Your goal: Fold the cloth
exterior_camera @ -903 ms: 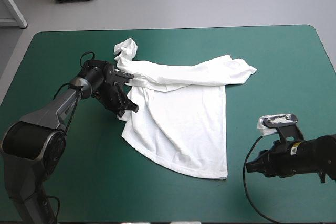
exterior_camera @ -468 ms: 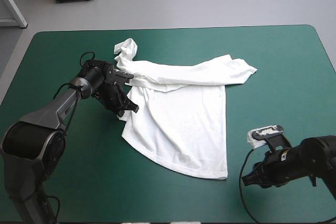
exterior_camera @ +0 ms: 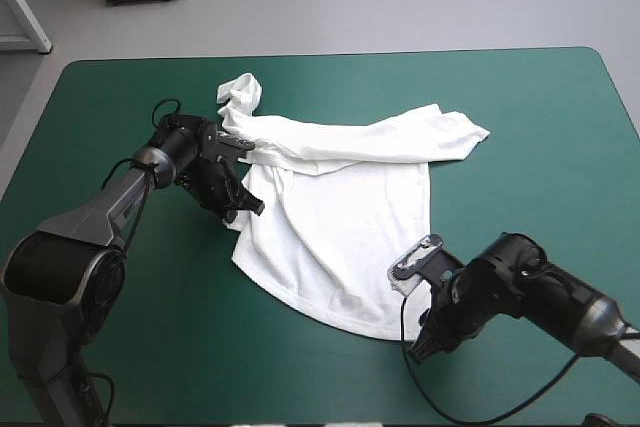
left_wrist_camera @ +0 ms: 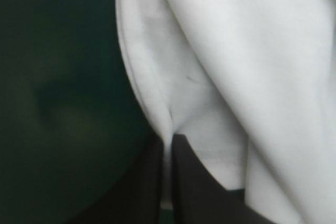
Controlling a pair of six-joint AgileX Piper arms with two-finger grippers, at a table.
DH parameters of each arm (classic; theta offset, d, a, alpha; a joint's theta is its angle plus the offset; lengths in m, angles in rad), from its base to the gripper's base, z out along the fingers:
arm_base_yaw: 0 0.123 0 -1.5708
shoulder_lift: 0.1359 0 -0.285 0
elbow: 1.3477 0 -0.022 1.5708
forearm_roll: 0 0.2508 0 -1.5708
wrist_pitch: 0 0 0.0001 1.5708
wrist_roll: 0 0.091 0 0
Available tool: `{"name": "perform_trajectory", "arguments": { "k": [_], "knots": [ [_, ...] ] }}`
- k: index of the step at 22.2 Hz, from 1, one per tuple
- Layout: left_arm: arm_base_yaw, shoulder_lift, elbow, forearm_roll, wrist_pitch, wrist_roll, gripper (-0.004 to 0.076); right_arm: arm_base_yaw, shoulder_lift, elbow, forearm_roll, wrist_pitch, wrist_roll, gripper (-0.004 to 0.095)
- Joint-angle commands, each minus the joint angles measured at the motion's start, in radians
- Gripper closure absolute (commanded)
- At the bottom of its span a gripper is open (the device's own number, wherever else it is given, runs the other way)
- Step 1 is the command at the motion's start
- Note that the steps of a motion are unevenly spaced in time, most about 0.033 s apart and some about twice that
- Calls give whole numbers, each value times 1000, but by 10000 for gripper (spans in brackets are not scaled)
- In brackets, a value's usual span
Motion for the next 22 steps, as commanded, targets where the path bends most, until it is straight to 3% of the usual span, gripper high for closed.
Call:
{"name": "perform_trajectory", "arguments": {
  "k": [1, 6, 14, 16, 19, 22],
  "knots": [
    [-1, -44, -11, 2, 5, 1, 746, 33, 55, -31, -27, -65, 0, 445],
    [-1, -44, -11, 0, 4, 3, 746, 34, 140, -31, -97, -171, 57, 437],
    [-1, -44, -13, -25, 1, 6, 746, 34, 243, 6, -123, -201, 94, 474],
    [-1, -44, -13, -25, 1, 6, 746, 34, 245, 78, -89, -197, 94, 527],
    [-1, -44, -13, -35, 1, 13, 746, 34, 245, 167, 9, -200, 98, 728],
    [-1, -44, -13, -35, 1, 13, 746, 34, 245, 184, 27, -219, 104, 923]
  ]
}}
